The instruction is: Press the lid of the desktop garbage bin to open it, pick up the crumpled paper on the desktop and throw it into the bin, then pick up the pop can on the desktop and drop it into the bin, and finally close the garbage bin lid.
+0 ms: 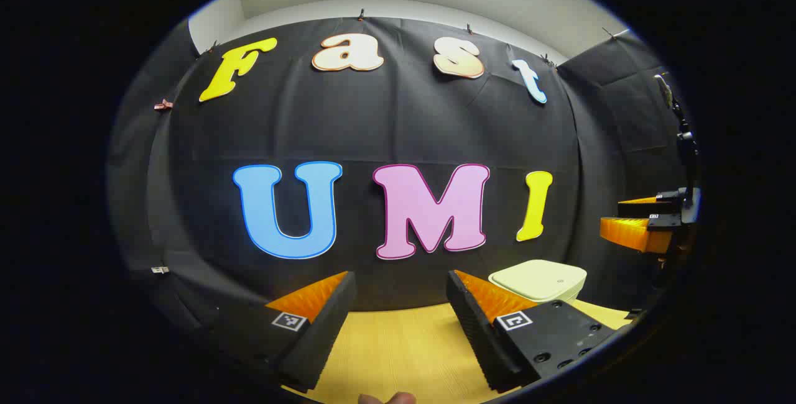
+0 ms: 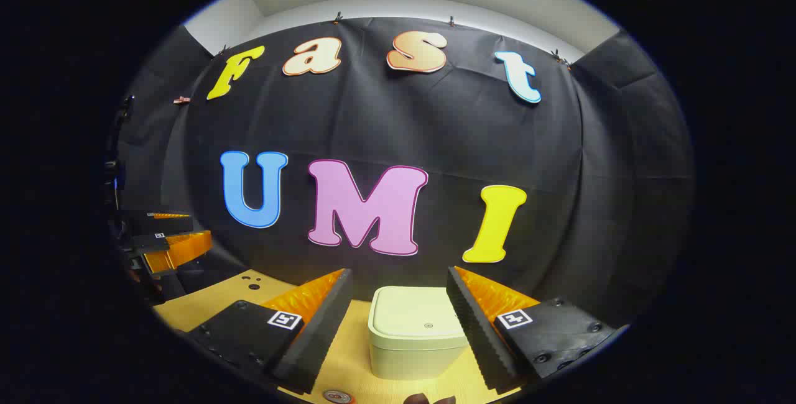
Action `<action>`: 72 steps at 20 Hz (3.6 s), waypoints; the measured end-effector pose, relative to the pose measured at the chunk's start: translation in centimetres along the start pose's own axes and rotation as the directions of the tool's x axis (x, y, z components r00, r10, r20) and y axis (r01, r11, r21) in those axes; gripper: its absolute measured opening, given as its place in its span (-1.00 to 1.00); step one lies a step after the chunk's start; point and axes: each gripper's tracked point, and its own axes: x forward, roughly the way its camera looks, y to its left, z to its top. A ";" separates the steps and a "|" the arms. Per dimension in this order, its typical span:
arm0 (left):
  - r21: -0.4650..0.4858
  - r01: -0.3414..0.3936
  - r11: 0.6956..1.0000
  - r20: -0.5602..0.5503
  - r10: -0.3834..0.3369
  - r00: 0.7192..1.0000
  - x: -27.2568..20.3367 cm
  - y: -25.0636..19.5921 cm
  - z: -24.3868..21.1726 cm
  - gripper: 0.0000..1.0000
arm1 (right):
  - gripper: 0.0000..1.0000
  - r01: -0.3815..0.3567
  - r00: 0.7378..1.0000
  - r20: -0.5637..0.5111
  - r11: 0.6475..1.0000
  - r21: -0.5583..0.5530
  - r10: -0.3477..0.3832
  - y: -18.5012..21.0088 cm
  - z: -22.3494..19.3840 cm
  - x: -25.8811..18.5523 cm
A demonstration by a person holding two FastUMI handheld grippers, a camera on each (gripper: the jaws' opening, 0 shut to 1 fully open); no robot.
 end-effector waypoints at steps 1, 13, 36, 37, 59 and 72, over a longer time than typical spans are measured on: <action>0.001 0.000 1.000 -0.001 0.000 1.000 0.1 -0.1 -0.1 0.89 | 0.95 0.003 1.000 -0.001 1.000 -0.002 -0.003 0.0 -0.1 0.1; 0.014 -0.009 1.000 -0.019 0.009 1.000 0.7 0.0 -0.3 0.89 | 0.95 -0.008 1.000 0.013 1.000 0.003 0.008 0.0 0.1 0.2; 0.002 -0.022 1.000 -0.040 0.022 0.999 0.8 0.6 -0.9 0.90 | -0.89 0.034 0.913 -0.407 0.999 0.009 -0.027 -6.3 -8.0 5.6; 0.003 -0.022 1.000 -0.039 0.022 0.999 0.8 0.6 -1.0 0.90 | -0.89 0.015 0.891 -0.455 0.999 0.036 0.003 -6.1 -9.0 6.1; -0.008 0.007 1.000 -0.047 -0.008 0.999 0.7 -0.4 -1.5 0.90 | -0.88 -0.050 0.677 -0.727 0.993 0.111 0.115 -5.2 -18.5 11.3; -0.003 -0.014 1.000 -0.054 0.014 0.998 1.0 0.1 -1.6 0.91 | -0.89 -0.029 0.693 -0.705 0.983 0.180 0.150 -5.7 -18.3 11.1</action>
